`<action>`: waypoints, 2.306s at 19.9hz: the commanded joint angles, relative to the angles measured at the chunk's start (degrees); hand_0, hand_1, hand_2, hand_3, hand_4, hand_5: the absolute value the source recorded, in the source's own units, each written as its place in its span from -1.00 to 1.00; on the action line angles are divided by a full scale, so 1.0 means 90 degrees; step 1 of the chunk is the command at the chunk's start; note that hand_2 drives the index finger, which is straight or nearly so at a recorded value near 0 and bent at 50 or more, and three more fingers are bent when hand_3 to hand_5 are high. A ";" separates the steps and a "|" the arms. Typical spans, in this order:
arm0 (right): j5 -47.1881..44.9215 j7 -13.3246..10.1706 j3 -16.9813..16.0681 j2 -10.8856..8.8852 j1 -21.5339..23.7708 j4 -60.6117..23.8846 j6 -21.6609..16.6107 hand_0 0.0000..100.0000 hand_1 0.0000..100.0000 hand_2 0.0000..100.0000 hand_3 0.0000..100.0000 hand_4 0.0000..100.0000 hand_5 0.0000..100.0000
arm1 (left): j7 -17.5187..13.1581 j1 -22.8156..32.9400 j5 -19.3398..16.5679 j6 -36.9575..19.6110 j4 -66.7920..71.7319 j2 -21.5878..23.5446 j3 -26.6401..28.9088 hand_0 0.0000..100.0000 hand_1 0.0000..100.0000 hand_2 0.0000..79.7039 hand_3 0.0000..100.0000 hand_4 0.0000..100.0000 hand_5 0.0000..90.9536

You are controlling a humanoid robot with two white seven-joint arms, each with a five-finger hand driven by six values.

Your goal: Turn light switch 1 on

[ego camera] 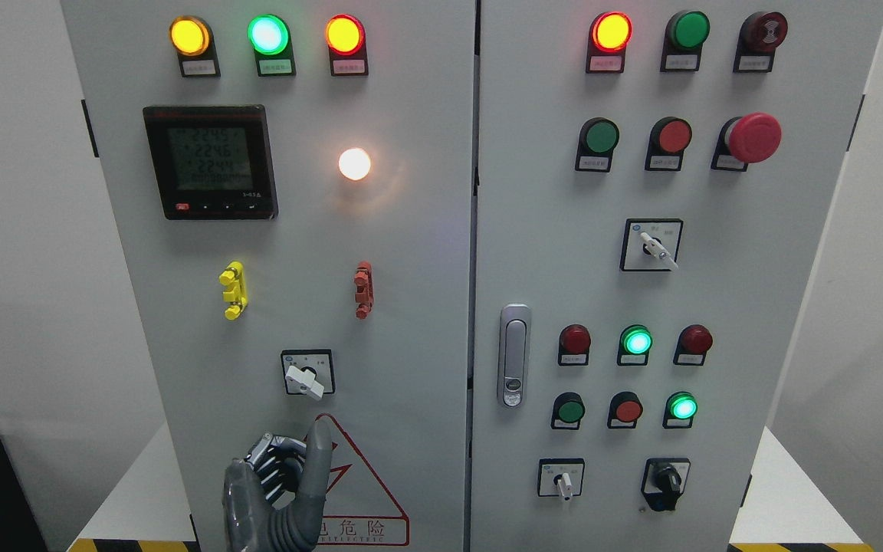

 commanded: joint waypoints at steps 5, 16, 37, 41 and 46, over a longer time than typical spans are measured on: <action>0.0000 0.0005 0.0003 0.0002 0.0000 0.0001 -0.0004 -1.00 -1.00 -1.00 -1.00 -1.00 -1.00 | -0.1335 0.1934 0.0181 -0.2940 0.2128 0.0410 0.1522 -0.87 -0.32 0.34 0.91 0.88 0.51; 0.0000 0.0005 0.0003 0.0002 0.0000 0.0001 -0.0004 -1.00 -1.00 -1.00 -1.00 -1.00 -1.00 | -0.2028 0.1995 0.0758 -0.3688 0.8973 0.0411 0.1739 -1.00 -0.39 -0.36 -0.05 -0.07 -0.74; 0.0000 0.0005 0.0003 0.0002 0.0000 0.0001 -0.0004 -1.00 -1.00 -1.00 -1.00 -1.00 -1.00 | -0.3671 0.1458 0.0709 -0.0494 1.1360 0.0284 0.1612 -0.73 -1.00 -1.00 -1.00 -1.00 -1.00; 0.0000 0.0005 0.0003 0.0002 0.0000 0.0001 -0.0004 -1.00 -1.00 -1.00 -1.00 -1.00 -1.00 | -0.3641 0.1330 0.0719 -0.0503 1.1634 0.0274 0.1612 -0.70 -1.00 -1.00 -1.00 -1.00 -1.00; 0.0000 -0.0005 0.0003 -0.0007 0.0000 0.0001 -0.0004 -1.00 -1.00 -1.00 -1.00 -1.00 -1.00 | -0.3641 0.1281 0.0739 -0.0542 1.1625 0.0274 0.1612 -0.68 -1.00 -1.00 -1.00 -1.00 -1.00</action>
